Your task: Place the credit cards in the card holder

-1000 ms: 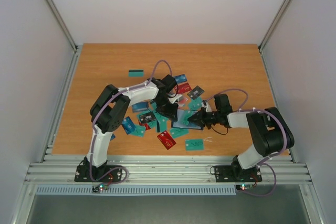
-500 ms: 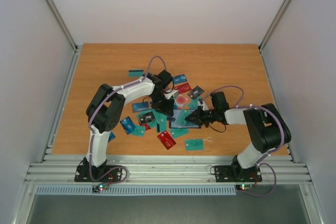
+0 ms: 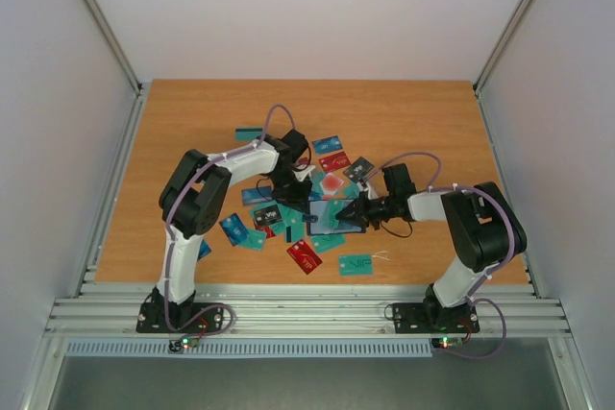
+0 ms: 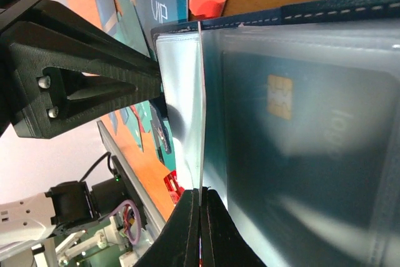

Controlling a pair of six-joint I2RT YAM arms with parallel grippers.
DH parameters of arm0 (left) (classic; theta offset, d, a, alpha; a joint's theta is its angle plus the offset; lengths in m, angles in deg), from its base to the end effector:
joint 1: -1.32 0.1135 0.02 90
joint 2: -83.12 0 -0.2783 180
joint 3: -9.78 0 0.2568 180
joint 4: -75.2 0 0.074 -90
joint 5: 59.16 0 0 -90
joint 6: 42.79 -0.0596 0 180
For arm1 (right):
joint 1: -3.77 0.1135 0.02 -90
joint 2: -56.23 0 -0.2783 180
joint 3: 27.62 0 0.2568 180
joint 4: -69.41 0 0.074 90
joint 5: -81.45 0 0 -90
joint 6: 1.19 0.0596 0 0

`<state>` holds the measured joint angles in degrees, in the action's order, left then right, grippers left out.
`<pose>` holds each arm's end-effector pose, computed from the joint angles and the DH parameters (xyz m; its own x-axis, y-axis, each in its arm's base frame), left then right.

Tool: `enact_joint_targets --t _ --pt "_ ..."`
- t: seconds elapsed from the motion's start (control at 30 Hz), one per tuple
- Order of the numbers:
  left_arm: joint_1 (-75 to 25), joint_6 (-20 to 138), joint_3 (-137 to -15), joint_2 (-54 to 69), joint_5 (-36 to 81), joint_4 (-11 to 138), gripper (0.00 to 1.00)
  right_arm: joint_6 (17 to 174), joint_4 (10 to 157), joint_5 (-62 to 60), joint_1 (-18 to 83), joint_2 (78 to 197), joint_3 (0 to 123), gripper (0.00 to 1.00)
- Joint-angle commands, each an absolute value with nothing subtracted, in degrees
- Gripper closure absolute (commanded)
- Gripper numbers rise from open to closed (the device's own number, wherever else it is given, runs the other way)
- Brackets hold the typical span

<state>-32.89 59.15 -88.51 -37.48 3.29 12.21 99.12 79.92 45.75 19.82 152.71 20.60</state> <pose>0.3233 -0.2531 0.1291 -0.9160 0.4009 0.0152 0.3478 0.8124 -0.4679 0.2545 0.1236 0.1054 -0.9098 -0.1531 -0.3858 -0.4098 0.4795 0.7760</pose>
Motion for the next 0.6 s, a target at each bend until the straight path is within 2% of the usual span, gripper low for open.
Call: enact_joint_targets --t 0.0,0.57 --pt "-33.08 58.89 -88.79 -40.19 3.02 14.08 0.89 96.80 81.50 47.86 20.11 153.47 22.36 0.99" --pt "-33.13 58.84 -89.08 -42.33 2.52 14.83 0.89 92.67 87.67 51.75 20.11 153.26 21.59 0.99"
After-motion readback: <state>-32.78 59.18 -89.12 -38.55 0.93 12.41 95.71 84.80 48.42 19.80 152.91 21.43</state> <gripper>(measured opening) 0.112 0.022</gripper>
